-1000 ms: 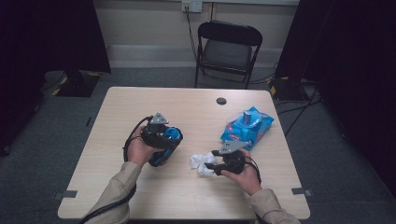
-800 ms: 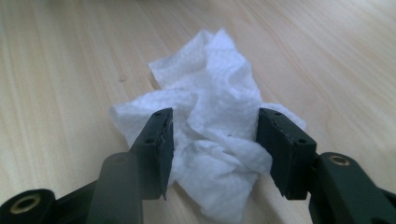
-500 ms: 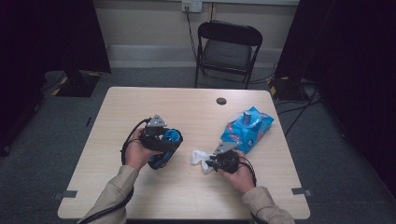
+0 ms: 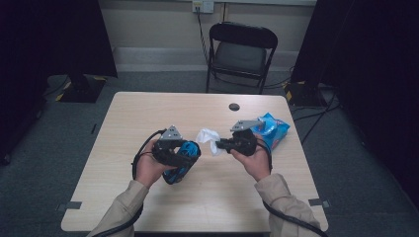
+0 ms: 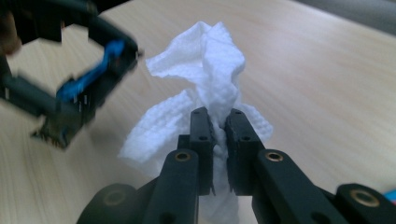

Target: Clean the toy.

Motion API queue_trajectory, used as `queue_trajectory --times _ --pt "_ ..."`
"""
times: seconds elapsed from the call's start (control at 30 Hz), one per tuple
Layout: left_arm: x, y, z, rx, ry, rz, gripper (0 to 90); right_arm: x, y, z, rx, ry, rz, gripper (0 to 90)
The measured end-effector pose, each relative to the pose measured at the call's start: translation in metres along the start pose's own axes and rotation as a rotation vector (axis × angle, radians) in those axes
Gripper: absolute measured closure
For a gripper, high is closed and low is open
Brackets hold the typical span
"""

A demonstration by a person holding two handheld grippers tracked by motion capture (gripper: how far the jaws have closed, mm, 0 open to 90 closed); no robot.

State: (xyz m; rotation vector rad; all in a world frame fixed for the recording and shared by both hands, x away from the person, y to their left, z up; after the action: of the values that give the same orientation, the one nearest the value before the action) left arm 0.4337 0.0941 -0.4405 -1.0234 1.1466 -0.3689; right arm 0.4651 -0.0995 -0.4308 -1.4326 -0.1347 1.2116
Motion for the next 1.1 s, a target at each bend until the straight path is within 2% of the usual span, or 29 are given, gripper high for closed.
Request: queue_trajectory --times 0.13,0.27,0.37,0.43,0.5,0.57,0.63,0.83,1.1 --pt "0.004 -0.005 -0.006 0.015 0.018 0.000 26.3 0.004 -0.022 0.009 -0.016 0.002 -0.006 83.1" --pt "0.011 -0.014 -0.016 0.030 0.050 -0.013 26.3 0.013 -0.034 0.017 -0.014 -0.005 -0.002 83.0" --pt "0.013 -0.016 -0.014 0.013 0.051 -0.027 26.3 0.023 -0.034 0.024 -0.039 -0.006 0.032 83.0" --pt "0.014 -0.015 -0.014 0.007 0.054 -0.024 26.3 0.028 -0.032 0.027 -0.036 -0.024 0.041 83.0" --pt "0.014 -0.014 -0.014 0.010 0.053 -0.014 26.3 0.031 -0.030 0.028 -0.046 -0.015 0.049 83.1" --pt "0.014 -0.012 -0.014 0.007 0.056 -0.019 26.3 0.032 -0.029 0.027 -0.034 -0.026 0.059 83.1" --pt "0.014 -0.011 -0.013 0.016 0.048 -0.015 26.3 0.032 -0.028 0.027 -0.034 -0.029 0.062 83.0" --pt "0.013 -0.007 -0.006 0.008 0.028 0.001 26.3 0.027 -0.027 0.027 -0.029 -0.042 0.053 83.0" --pt "0.013 -0.010 -0.002 0.000 0.012 -0.005 26.2 0.019 -0.028 0.027 -0.015 -0.059 0.030 83.0"
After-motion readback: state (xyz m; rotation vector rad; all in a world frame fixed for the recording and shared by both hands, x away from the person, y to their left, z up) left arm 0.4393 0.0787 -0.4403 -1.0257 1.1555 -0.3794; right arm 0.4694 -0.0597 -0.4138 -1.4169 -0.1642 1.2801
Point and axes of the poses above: each handheld gripper's, and its own axes: x roughly forward along the jaws, y roughly out of its underside, z roughly to its left, the point moved 5 cm from there along x, roughly forward along the jaws, and after that the axes turned 10 degrees about x, right-handed, at the moved point
